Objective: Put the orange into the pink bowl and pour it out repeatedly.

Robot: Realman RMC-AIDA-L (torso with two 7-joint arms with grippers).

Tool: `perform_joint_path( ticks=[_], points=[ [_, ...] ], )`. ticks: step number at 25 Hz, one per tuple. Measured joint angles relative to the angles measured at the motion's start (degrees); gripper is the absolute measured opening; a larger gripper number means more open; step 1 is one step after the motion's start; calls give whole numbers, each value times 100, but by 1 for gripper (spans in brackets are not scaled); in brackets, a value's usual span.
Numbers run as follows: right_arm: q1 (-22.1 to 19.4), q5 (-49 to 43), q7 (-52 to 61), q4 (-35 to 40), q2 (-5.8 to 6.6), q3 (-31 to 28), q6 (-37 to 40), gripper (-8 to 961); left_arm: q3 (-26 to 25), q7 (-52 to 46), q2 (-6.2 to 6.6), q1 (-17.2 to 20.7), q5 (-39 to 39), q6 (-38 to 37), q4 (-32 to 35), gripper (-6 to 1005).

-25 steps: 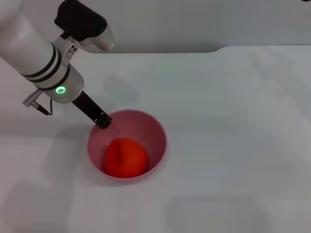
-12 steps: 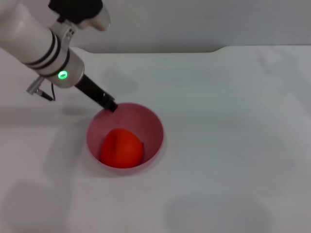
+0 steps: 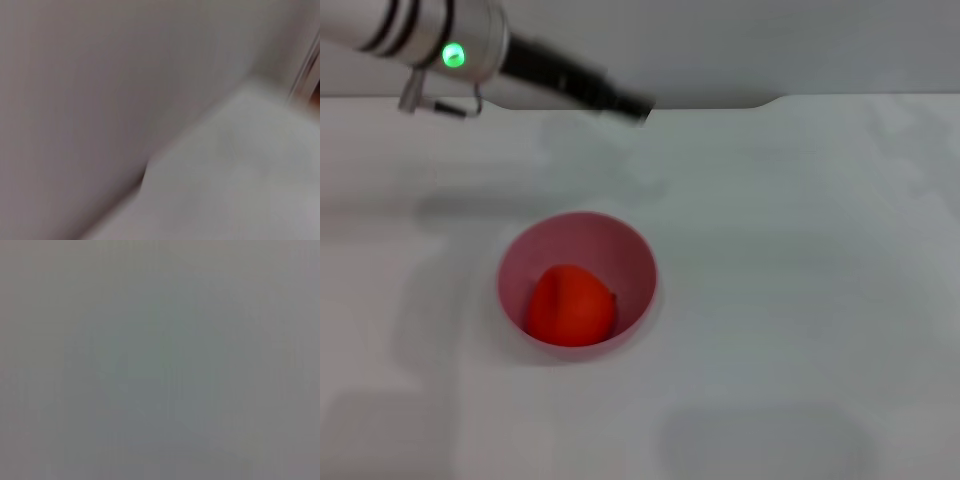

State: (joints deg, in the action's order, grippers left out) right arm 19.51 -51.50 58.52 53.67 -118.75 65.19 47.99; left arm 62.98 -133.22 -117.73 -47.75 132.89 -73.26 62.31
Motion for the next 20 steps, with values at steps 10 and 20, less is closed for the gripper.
perform_joint_path(
  ticks=[10, 20],
  points=[
    [52, 9, -12, -126, -11, -117, 64, 453, -511, 5464, -48, 1102, -6185, 1381, -1700, 836],
    [146, 1614, -1649, -1006, -14, -650, 292, 453, -477, 9931, -78, 1958, -10357, 1753, -3215, 829]
  ],
)
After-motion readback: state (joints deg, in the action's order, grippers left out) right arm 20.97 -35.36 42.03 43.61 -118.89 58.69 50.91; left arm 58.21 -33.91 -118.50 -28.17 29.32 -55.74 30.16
